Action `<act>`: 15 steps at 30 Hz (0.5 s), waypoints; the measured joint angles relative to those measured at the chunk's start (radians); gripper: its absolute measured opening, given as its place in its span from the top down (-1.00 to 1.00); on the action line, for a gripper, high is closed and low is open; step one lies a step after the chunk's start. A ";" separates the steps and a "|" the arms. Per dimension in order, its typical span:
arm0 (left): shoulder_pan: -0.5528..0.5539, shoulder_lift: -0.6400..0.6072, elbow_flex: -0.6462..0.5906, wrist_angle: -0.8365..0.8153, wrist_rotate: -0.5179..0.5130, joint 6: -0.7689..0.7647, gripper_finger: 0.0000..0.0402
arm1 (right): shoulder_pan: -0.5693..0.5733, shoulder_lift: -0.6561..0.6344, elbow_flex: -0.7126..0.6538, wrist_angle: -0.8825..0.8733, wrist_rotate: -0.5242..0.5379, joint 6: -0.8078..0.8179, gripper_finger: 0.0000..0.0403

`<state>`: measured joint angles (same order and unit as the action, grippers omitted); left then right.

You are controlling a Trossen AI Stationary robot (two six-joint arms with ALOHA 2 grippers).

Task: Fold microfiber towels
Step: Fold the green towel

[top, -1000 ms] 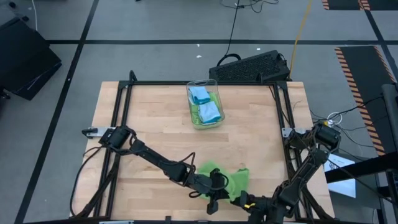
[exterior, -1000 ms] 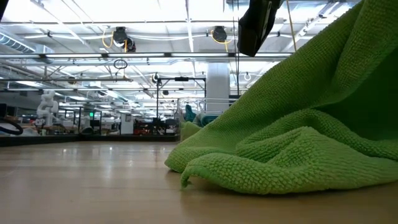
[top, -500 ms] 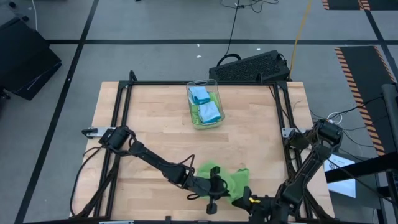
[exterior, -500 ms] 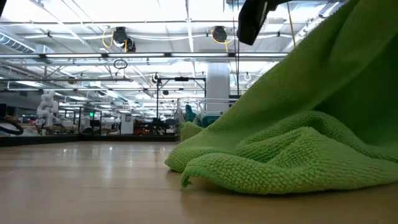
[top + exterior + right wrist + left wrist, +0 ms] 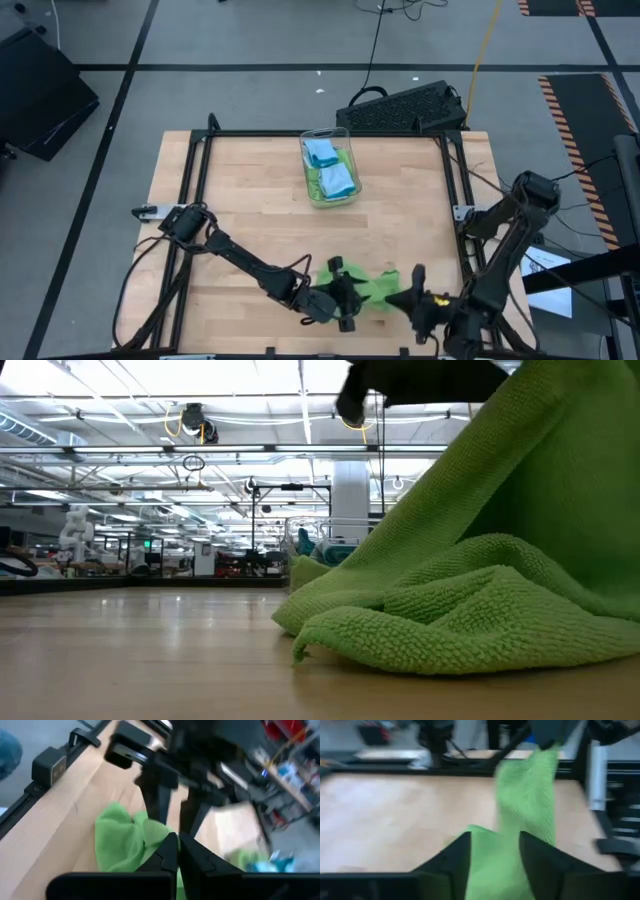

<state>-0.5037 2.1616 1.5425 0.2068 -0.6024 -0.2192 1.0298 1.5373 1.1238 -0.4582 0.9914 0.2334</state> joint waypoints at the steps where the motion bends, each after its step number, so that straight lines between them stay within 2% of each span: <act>1: -0.005 0.000 0.000 -0.001 -0.044 0.017 0.11 | 0.000 -0.018 -0.014 -0.020 -0.001 0.036 1.00; 5: -0.024 0.000 0.000 0.027 -0.166 0.098 -0.14 | 0.000 -0.098 -0.098 -0.026 0.000 0.136 1.00; 10: -0.043 0.000 0.000 0.121 -0.176 0.206 -0.30 | -0.001 -0.212 -0.225 -0.022 0.001 0.253 0.99; 15: -0.048 0.000 0.000 0.163 -0.149 0.267 -0.28 | -0.001 -0.350 -0.342 -0.018 0.005 0.365 0.99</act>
<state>-0.5515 2.1616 1.5425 0.3696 -0.7517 0.0479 1.0286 1.1873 0.7815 -0.4763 0.9959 0.5982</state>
